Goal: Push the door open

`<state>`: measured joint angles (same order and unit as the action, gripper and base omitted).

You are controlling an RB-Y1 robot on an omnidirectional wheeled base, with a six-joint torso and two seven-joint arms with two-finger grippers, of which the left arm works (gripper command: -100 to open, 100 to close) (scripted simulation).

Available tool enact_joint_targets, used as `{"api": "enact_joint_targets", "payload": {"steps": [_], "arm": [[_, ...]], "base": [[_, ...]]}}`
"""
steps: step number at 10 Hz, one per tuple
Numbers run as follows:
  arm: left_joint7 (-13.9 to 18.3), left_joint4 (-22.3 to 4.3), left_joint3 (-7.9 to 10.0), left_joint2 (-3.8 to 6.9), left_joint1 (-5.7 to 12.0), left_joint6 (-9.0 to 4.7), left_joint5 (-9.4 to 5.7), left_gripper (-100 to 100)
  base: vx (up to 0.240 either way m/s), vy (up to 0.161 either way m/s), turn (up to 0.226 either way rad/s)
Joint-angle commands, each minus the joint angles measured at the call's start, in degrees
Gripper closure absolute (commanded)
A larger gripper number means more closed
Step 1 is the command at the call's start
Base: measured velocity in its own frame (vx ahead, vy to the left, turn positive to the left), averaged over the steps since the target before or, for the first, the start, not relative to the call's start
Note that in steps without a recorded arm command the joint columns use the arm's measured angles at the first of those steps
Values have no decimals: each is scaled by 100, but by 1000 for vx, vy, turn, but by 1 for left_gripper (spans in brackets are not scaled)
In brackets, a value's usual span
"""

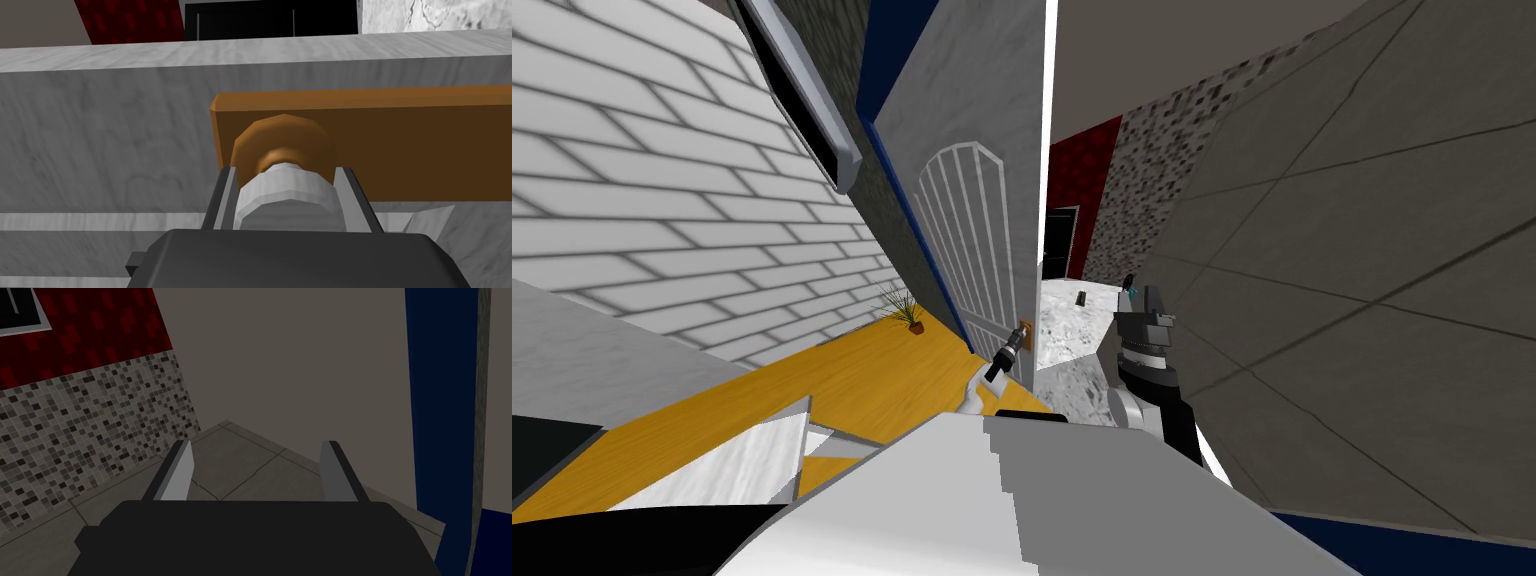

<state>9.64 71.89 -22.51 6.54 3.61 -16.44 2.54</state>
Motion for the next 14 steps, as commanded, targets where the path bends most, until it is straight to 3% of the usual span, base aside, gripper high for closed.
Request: {"api": "enact_joint_targets", "payload": {"steps": [1,14], "arm": [[-41,8,147,7,66,-64,-10,100],[-314,-325,964,-152,247,-89,-67,100]], "base": [[158,-142,37],[107,-114,49]]}}
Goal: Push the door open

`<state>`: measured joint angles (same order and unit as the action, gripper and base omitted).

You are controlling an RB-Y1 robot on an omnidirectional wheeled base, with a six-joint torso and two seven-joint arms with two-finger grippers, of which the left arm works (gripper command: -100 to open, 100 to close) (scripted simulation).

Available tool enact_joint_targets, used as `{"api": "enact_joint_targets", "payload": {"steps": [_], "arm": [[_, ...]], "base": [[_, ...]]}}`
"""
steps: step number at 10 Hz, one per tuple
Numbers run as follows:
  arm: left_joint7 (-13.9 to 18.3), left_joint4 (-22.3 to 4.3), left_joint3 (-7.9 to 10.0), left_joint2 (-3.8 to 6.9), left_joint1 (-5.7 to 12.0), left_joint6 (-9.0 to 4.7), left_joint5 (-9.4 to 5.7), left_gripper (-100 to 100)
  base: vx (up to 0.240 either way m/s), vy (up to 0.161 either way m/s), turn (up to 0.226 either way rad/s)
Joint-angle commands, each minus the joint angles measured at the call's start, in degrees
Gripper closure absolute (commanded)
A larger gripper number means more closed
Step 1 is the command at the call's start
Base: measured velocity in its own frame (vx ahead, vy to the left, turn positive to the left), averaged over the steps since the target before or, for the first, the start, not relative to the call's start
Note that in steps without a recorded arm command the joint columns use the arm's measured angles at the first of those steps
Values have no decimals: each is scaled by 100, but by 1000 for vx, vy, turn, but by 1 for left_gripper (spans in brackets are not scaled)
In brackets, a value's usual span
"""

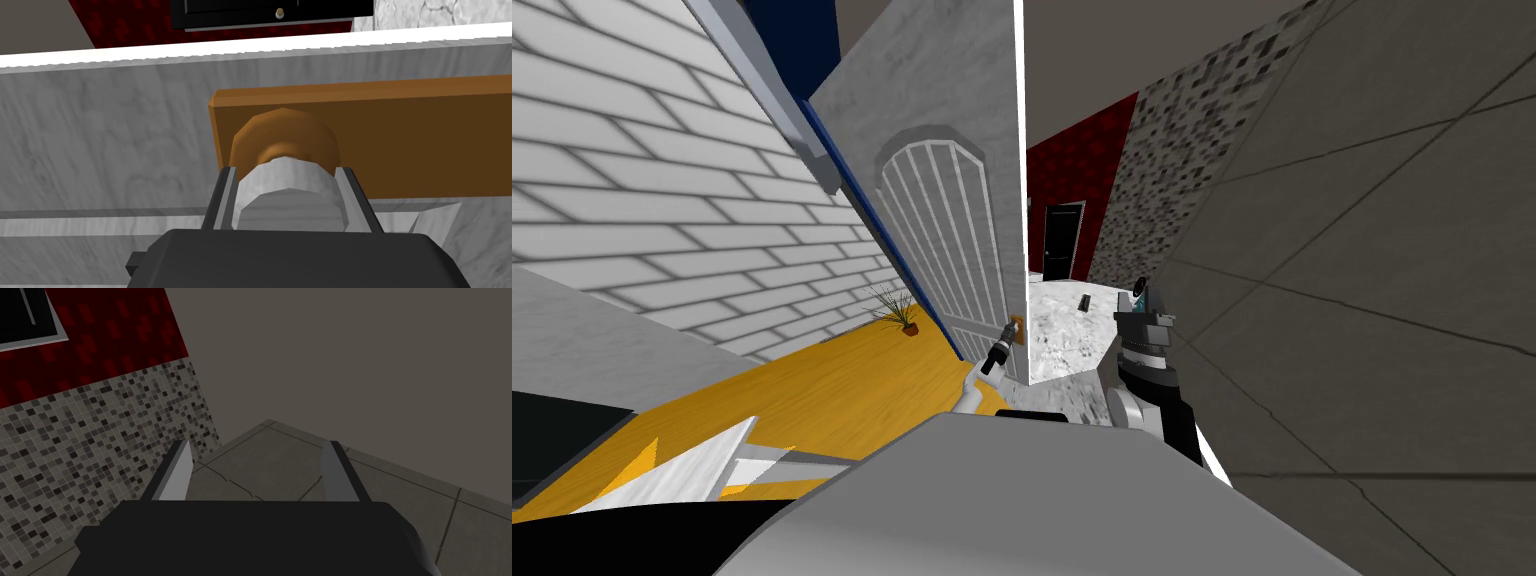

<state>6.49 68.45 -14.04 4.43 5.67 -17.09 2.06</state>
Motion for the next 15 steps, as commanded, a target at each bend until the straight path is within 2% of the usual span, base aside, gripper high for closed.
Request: {"api": "enact_joint_targets", "payload": {"steps": [1,8,14,15], "arm": [[-19,-5,176,44,54,-26,-23,100],[-146,-161,557,-74,139,-37,-49,100],[-288,-333,979,-261,232,-50,-79,100],[-277,-342,934,-238,211,-31,-73,100]], "base": [[90,-117,36],[89,-97,48],[139,-144,72],[77,-60,33]]}}
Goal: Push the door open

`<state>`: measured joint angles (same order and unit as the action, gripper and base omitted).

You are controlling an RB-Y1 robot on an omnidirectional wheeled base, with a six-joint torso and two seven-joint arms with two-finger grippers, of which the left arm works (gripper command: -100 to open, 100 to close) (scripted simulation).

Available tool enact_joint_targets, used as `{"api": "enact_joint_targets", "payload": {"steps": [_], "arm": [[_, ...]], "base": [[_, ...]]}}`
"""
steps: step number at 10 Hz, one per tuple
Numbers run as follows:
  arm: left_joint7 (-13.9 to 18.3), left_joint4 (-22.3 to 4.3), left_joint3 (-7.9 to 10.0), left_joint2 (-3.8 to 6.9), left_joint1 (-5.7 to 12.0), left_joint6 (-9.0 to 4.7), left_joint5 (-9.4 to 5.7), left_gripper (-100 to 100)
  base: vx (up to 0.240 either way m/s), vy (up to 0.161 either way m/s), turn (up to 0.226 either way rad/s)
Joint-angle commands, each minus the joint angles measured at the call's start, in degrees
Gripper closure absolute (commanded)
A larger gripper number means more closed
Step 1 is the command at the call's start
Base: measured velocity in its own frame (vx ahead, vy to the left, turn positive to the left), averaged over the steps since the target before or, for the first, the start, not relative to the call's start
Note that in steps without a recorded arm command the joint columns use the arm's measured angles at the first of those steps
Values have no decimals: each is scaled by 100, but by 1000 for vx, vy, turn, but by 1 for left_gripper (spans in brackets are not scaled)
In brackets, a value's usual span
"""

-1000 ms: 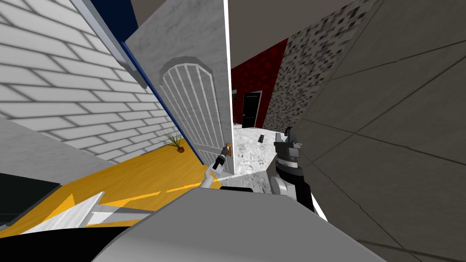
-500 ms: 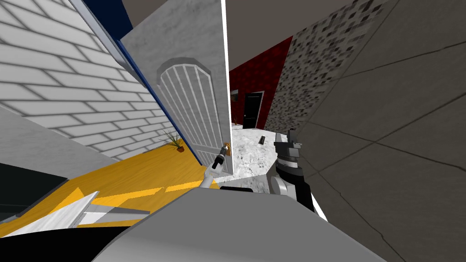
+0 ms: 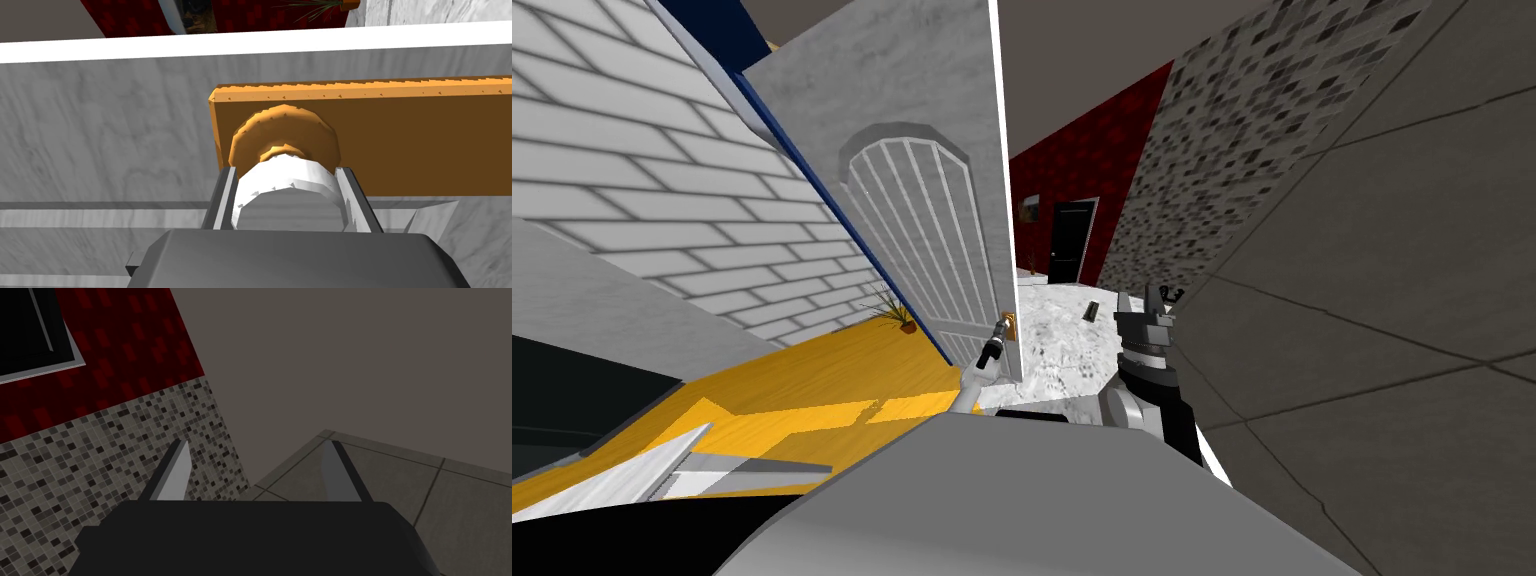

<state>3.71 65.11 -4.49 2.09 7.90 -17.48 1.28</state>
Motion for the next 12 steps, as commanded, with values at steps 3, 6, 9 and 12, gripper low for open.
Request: {"api": "enact_joint_targets", "payload": {"steps": [3,6,9,12], "arm": [[-71,-20,161,81,21,-7,-8,100],[-151,-42,343,133,45,-14,-17,100],[-482,125,64,155,-137,-7,-287,-100],[-784,355,-219,123,-350,25,-540,-100]], "base": [[166,-26,34],[207,-29,90],[59,27,153],[-96,15,97]]}}
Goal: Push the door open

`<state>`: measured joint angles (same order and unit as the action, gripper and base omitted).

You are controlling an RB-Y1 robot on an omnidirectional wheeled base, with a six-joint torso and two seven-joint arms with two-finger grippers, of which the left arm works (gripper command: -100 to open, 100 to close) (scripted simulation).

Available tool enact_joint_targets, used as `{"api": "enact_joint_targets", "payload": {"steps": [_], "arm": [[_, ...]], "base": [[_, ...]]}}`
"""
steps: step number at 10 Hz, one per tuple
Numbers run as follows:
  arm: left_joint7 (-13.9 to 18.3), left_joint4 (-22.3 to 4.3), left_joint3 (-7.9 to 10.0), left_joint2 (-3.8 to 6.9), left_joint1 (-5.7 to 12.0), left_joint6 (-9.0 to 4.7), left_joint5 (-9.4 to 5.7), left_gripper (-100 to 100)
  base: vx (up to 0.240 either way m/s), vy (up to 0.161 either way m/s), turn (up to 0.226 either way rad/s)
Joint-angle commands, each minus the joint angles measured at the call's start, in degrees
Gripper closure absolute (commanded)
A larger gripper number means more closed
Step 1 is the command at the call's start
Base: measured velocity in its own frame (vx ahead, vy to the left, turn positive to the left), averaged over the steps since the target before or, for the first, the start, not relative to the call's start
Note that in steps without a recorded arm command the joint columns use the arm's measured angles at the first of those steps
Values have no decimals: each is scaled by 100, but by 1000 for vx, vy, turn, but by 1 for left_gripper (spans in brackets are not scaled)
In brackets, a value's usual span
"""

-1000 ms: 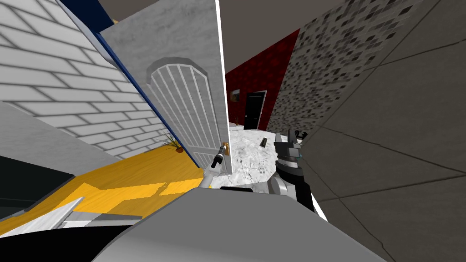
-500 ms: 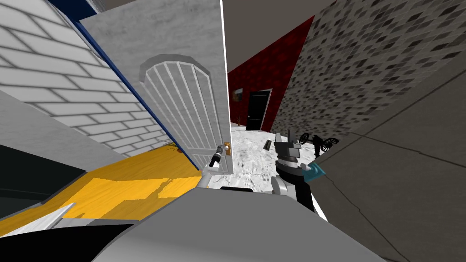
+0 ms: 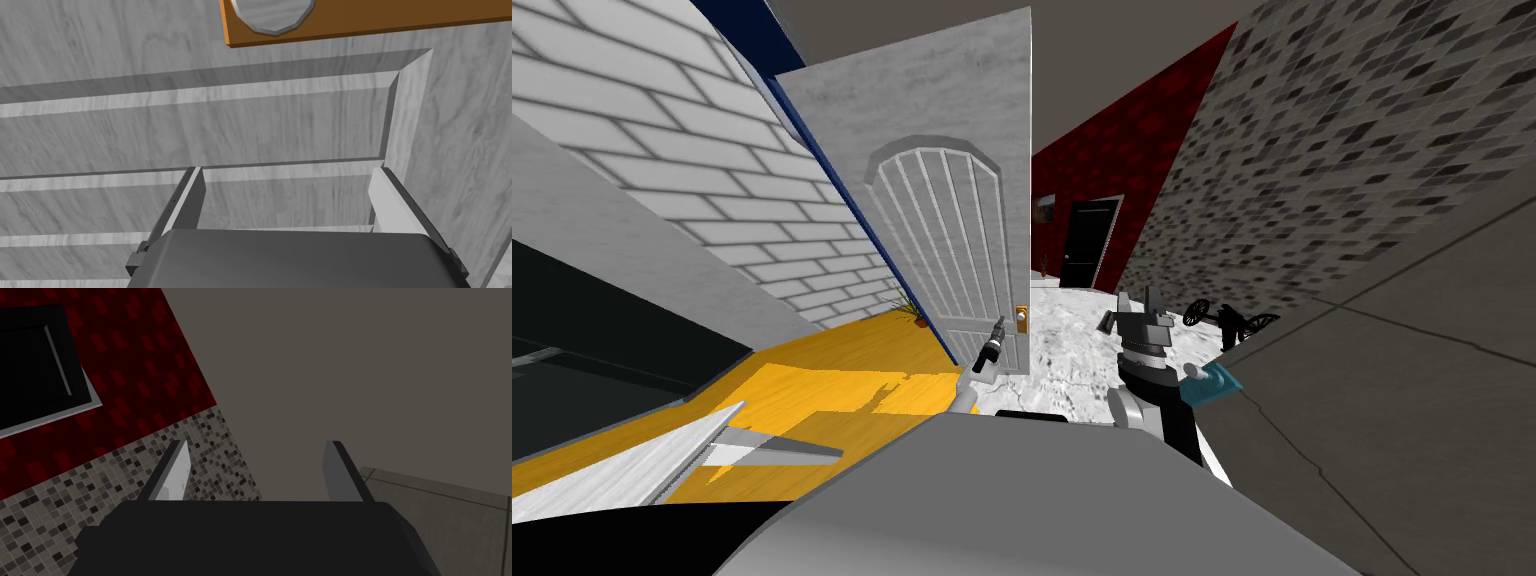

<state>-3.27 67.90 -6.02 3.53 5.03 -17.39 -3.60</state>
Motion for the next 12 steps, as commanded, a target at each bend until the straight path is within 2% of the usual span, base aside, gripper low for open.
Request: {"api": "enact_joint_targets", "payload": {"steps": [1,5,8,9,10,11,12], "arm": [[-195,159,-168,-47,-140,28,-145,-100],[-620,482,-565,-213,-438,73,-500,-100],[-868,671,-797,-376,-613,99,-709,-100],[-972,750,-895,-466,-687,110,-796,-100],[-921,730,-847,-444,-687,94,-730,-100],[-948,711,-831,-294,-663,99,-735,-100],[-948,703,-823,-266,-654,99,-734,-100]], "base": [[-77,0,117],[-61,-1,113],[-79,-37,87],[-108,-65,86],[-54,-37,17],[109,2,-22],[223,6,-11]]}}
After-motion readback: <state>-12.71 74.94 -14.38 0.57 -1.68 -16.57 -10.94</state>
